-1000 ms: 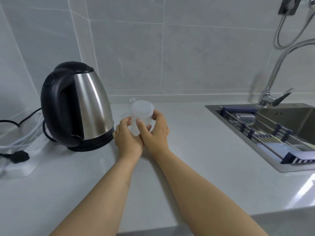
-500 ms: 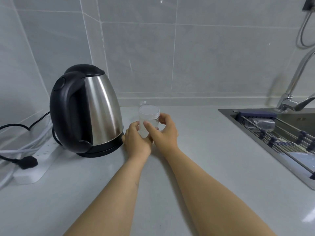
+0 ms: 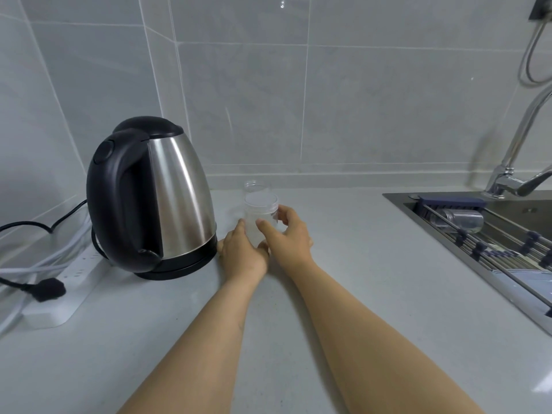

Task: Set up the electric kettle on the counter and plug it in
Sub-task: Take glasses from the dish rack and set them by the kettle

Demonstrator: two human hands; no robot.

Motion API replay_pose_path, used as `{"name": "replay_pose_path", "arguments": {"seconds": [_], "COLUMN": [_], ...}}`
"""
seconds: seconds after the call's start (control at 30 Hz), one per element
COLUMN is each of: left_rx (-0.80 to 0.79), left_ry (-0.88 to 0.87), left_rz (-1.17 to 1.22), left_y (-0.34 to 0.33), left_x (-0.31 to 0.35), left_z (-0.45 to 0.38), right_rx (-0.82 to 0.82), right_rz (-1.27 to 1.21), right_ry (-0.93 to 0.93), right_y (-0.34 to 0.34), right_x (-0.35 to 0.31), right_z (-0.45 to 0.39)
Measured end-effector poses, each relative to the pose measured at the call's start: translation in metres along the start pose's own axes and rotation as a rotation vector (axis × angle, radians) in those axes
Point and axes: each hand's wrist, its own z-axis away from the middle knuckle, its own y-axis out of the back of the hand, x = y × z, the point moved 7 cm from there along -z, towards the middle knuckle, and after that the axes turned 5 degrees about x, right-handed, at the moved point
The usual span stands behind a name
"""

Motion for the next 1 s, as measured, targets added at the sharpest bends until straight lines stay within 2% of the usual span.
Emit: {"name": "replay_pose_path", "arguments": {"seconds": [0.2, 0.53, 0.6, 0.7, 0.77, 1.0], "left_rx": [0.108, 0.141, 0.179, 0.262, 0.255, 0.185], "left_ry": [0.049, 0.033, 0.033, -0.035, -0.081, -0.174], "left_rz": [0.083, 0.232, 0.3, 0.326, 0.331, 0.321], "left_y": [0.009, 0.016, 0.023, 0.037, 0.041, 0.041], "left_x": [0.0, 0.006, 0.009, 0.015, 0.018, 0.03], "left_z": [0.002, 0.004, 0.008, 0.015, 0.019, 0.034], "right_rx": [-0.061, -0.069, -0.043, 0.082, 0.134, 0.11], "right_rz": [0.029, 0.044, 0.107, 0.127, 0.089, 0.066], "right_ry": [-0.031, -0.036, -0.036, -0.018, 0.006, 0.068], "right_y": [-0.004, -0.005, -0.004, 0.004, 0.009, 0.029], "right_x": [0.0, 0.001, 0.004, 0.007, 0.006, -0.001], "right_z": [0.0, -0.002, -0.002, -0.004, -0.004, 0.006]}}
